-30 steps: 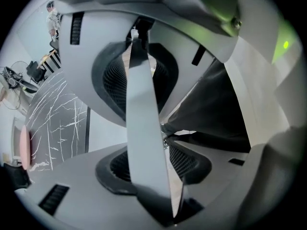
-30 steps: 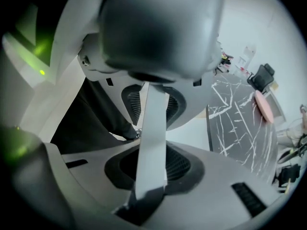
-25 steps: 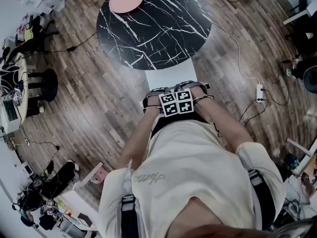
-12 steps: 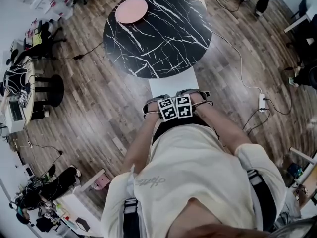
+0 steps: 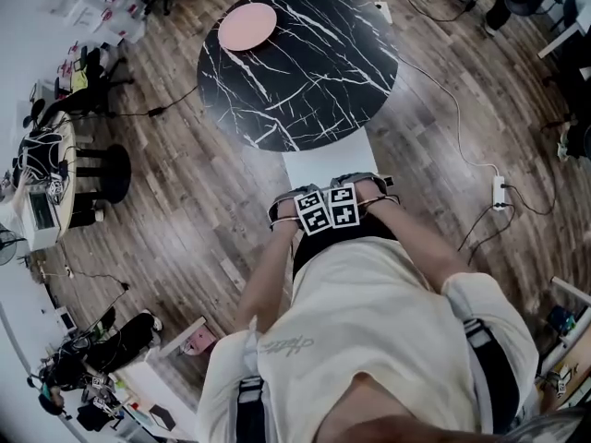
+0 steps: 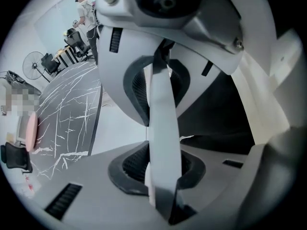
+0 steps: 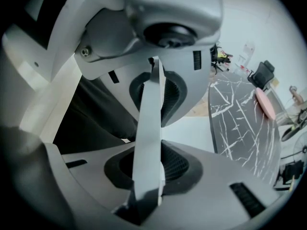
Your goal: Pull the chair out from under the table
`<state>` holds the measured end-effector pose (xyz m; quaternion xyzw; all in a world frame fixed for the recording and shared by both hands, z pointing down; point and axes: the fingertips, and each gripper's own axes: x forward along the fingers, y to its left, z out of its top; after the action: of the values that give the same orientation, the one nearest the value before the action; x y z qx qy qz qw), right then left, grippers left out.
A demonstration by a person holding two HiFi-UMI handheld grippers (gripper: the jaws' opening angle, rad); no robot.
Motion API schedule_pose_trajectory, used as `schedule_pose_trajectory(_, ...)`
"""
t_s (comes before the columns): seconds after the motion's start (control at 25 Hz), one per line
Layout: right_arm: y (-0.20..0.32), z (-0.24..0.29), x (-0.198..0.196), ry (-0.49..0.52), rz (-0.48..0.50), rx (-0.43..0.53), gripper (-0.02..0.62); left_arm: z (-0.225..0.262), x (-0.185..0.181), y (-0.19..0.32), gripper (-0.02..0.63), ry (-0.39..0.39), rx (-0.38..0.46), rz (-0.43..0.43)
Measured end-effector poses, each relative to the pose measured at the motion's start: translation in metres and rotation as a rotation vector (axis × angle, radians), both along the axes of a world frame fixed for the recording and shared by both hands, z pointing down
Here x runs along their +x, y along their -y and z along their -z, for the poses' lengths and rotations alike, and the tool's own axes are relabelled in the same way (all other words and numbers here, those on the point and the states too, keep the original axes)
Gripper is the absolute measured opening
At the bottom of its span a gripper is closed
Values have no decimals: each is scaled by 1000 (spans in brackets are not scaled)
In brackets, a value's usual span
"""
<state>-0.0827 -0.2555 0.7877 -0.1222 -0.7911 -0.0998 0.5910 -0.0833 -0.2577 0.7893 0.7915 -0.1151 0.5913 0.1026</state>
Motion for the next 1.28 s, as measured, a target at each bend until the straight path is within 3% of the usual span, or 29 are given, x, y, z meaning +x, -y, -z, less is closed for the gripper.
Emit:
schedule_pose_trajectory(0.4, -21, 0, 7, -14, 34, -12, 83, 0, 7, -21, 87, -13, -11, 33)
schedule_pose_trajectory(0.96, -77, -3, 24, -29, -68, -15, 84, -2, 23, -77, 89, -23, -16, -75)
schedule_pose_trajectory(1.28, -116, -2, 39, -45, -83, 4, 85, -2, 37, -117, 90, -44, -10, -60)
